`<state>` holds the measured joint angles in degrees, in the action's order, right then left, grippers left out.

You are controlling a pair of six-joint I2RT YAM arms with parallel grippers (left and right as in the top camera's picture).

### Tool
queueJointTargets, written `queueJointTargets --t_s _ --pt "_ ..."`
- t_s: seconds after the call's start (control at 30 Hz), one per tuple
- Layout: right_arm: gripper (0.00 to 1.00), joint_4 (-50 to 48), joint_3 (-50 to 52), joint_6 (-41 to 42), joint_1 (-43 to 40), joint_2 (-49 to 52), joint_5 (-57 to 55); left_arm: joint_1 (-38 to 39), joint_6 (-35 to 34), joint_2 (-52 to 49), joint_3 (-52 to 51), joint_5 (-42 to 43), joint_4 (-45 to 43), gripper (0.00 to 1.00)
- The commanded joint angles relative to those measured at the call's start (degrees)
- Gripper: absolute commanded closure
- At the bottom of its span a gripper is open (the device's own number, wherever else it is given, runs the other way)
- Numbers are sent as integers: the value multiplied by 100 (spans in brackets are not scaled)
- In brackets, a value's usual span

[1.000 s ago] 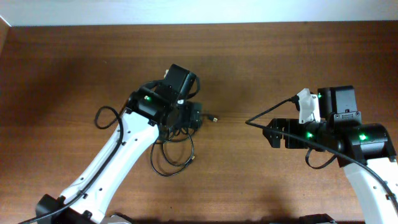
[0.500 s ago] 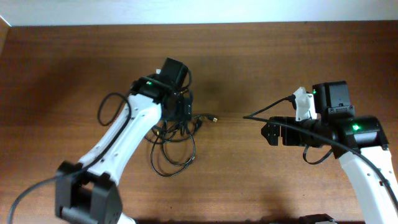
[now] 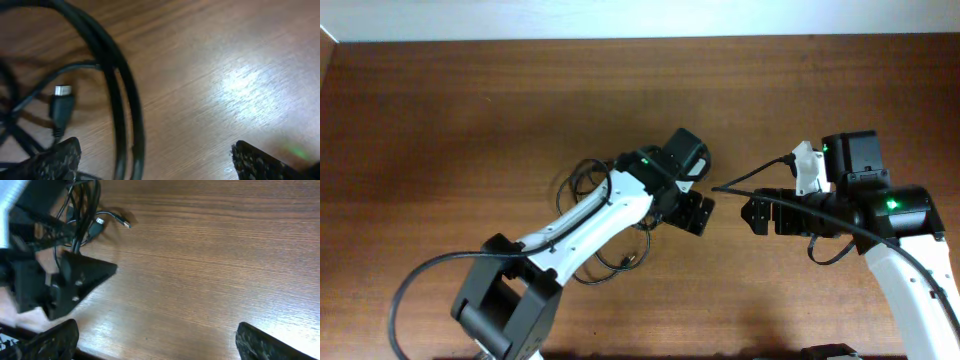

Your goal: Untangle cables

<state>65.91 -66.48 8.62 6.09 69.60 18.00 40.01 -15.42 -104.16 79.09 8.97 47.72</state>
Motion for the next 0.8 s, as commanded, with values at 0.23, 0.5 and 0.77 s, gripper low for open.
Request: queueJointTargets --t_s 0.23,0.5,0.77 --pt "1 -83 -7 -20 -11 22 -72 -1744 -341 2485 46 -1696 1569 1" --pt "1 -146 -7 -20 -13 26 -72 -2181 -339 2490 46 -1696 1794 1" --pt "1 -125 -7 -20 -11 26 -72 -2181 -339 2490 46 -1696 1794 1"
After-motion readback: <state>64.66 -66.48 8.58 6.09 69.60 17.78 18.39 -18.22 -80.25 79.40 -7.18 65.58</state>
